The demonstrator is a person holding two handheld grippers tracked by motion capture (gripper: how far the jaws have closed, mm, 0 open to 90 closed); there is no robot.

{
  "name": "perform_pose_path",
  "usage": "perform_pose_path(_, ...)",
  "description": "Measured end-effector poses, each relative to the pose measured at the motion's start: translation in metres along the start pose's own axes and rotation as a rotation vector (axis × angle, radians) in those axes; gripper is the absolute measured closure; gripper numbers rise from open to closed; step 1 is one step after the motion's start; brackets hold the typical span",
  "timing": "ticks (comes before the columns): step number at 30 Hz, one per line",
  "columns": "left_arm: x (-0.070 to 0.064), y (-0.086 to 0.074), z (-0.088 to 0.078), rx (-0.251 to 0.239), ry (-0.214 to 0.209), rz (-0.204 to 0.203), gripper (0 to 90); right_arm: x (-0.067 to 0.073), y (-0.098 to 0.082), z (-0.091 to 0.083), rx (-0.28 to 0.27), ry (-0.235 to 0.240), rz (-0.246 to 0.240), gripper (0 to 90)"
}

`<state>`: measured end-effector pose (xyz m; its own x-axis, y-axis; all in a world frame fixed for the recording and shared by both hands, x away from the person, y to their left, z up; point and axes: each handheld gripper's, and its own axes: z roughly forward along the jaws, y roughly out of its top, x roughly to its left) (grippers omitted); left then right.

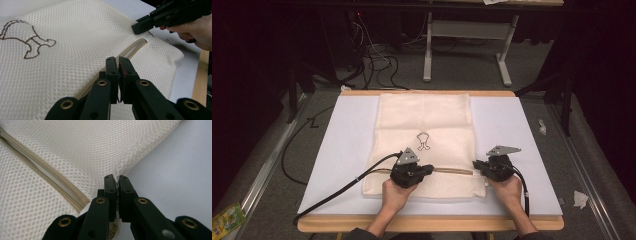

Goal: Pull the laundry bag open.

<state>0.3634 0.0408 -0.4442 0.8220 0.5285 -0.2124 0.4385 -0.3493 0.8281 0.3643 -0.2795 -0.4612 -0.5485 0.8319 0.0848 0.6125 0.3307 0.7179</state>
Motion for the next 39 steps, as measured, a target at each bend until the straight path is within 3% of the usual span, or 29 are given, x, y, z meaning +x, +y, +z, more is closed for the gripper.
perform_pose_path(39, 0.012, -0.008, -0.024, -0.026, 0.015, -0.027, 87.0, 0.002, 0.001, 0.003, -0.015, 0.003, -0.001, 87.8)
